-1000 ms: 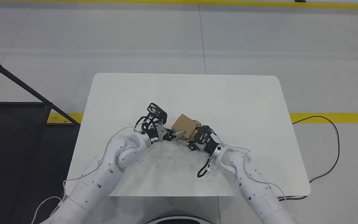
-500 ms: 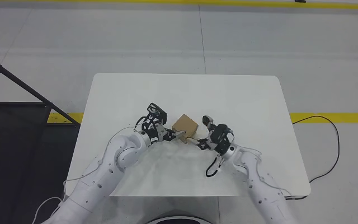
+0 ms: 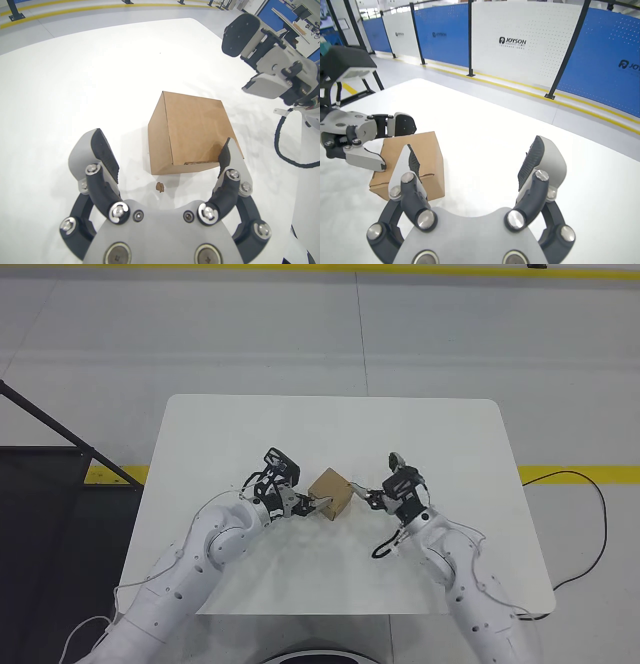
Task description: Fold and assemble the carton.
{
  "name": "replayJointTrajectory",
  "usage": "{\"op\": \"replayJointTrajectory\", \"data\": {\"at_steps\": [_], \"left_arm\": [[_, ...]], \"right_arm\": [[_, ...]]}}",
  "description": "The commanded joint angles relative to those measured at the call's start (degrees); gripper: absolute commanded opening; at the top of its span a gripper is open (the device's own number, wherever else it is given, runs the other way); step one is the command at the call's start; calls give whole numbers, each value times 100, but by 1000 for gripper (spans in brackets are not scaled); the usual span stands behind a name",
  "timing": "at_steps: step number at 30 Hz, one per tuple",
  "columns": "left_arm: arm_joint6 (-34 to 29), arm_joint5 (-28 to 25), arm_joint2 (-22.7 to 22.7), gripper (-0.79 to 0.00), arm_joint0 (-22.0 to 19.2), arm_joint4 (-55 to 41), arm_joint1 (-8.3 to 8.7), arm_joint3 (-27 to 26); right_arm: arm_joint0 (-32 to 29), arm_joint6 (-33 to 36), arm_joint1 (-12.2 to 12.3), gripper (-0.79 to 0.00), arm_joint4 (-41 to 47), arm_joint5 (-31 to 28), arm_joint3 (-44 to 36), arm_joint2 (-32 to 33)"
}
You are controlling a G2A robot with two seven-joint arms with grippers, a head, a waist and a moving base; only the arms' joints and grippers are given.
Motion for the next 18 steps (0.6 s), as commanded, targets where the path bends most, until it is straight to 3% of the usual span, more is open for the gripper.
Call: {"op": "replayJointTrajectory", "data": {"at_steps": [1,10,18], "left_arm": [[-8,-19,-12,0,0,-3,-3,0],[-27,-81,-51,0,6,17,-17,22],[185,-209,-119,0,71,64,-19,-84]], "right_arm": [[24,166,-5,0,-91,53,22,-49],[97,346,-31,0,-122,169,146,-129],[-158,-333,22,0,41,93,-319,168]]}}
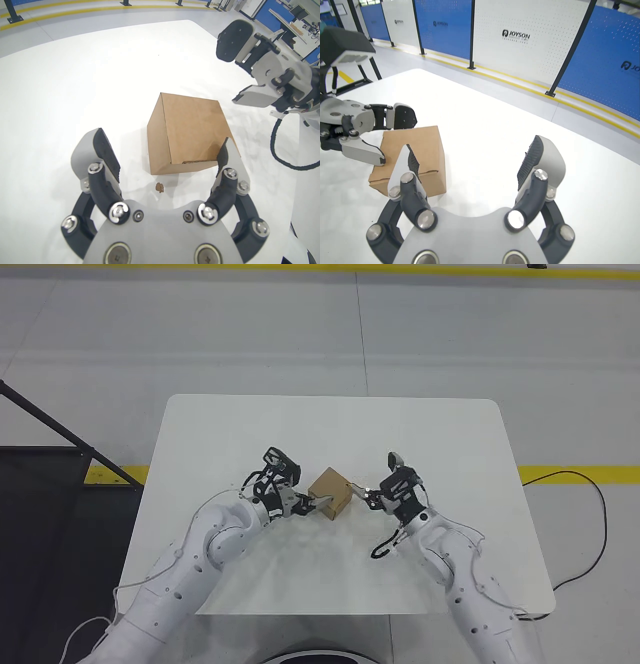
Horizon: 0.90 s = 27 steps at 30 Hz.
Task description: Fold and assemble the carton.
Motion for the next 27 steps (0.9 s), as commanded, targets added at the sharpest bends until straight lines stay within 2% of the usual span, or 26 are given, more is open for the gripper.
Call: {"op": "replayJointTrajectory", "data": {"at_steps": [1,10,18,23,24,27], "left_arm": [[138,-96,-44,0,53,32,10,-76],[847,-516,-515,0,503,-15,105,-526],[1492,-1217,-1063,0,872,-614,184,-565],[1825,-1672,-1216,0,1016,-725,207,-563],[1797,-1543,-1197,0,1005,-688,202,-587],[1830,-1687,-1218,0,1018,-728,208,-562]], "right_arm": [[-76,-145,18,0,88,-63,-149,106],[-367,-629,101,0,696,-579,-617,617],[-522,-1317,163,0,1566,-1372,-577,1095],[-537,-1470,169,0,1750,-1398,-552,1211],[-538,-1482,169,-1,1762,-1401,-550,1217],[-537,-1470,169,-1,1749,-1397,-552,1211]]}}
